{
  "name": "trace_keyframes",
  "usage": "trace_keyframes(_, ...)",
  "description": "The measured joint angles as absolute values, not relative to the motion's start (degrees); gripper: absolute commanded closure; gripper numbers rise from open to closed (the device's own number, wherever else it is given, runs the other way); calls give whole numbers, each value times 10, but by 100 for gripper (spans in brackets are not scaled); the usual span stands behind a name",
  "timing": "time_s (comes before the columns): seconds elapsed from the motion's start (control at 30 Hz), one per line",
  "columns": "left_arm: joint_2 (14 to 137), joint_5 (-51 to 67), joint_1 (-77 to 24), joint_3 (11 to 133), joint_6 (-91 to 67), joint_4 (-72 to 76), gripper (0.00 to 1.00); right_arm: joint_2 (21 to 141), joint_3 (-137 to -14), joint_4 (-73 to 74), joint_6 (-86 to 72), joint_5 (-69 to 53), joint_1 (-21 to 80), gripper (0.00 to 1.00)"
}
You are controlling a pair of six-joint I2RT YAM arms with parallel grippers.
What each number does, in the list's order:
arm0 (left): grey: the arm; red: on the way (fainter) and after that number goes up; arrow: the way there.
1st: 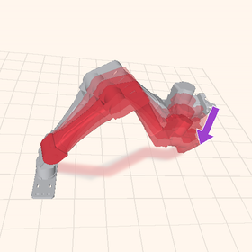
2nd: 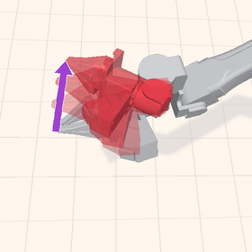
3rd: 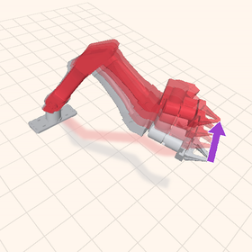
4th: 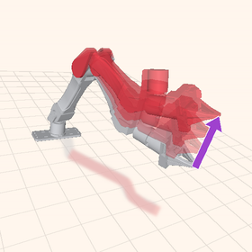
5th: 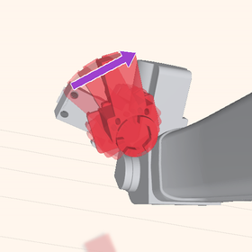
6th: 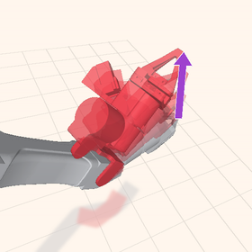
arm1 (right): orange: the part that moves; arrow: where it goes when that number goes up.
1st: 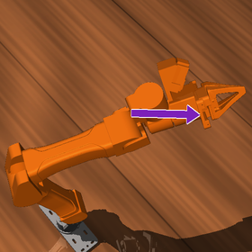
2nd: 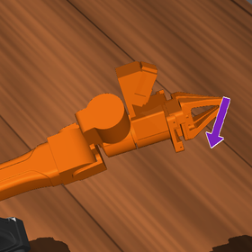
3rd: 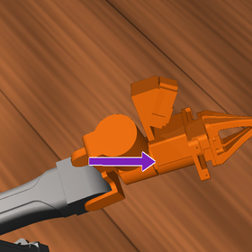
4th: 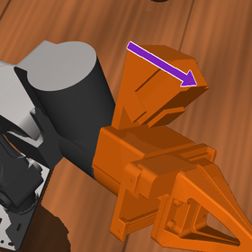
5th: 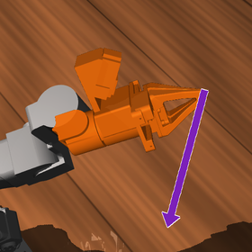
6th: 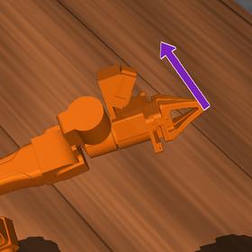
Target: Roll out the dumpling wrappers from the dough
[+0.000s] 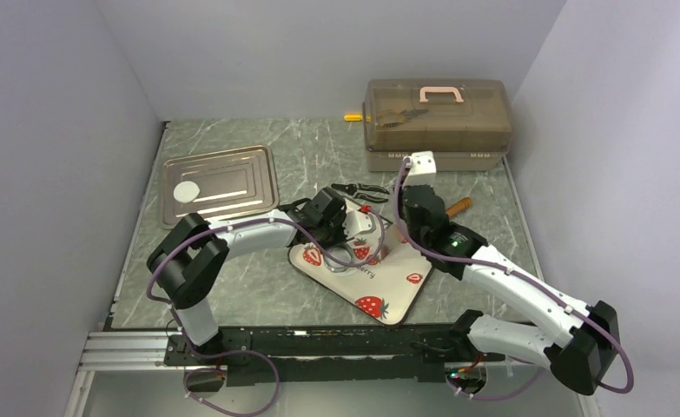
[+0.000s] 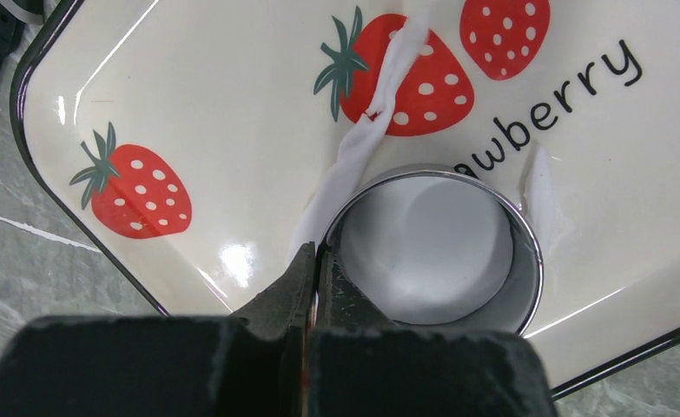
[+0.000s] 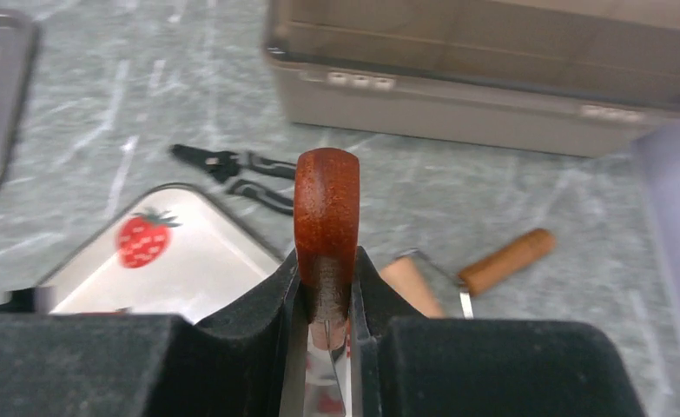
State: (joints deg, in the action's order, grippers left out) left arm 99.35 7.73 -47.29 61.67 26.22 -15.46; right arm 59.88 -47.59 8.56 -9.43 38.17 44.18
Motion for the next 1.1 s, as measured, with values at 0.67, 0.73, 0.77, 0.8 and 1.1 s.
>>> trace_keyframes(0.67, 1014, 112, -472, 653, 336, -185, 62, 580, -546, 205, -61, 173, 308, 100)
trace_keyframes(0.73, 1017, 115, -472, 665, 338, -195, 57, 585, -553, 205, -66, 156, 306, 100)
trace_keyframes(0.77, 1019, 115, -472, 675, 334, -205, 55, 586, -554, 204, -69, 147, 305, 100)
trace_keyframes(0.8, 1019, 115, -470, 686, 328, -214, 54, 586, -554, 205, -72, 142, 305, 100)
trace_keyframes(1.1, 996, 111, -438, 719, 196, -291, 50, 586, -554, 199, -101, 103, 303, 100)
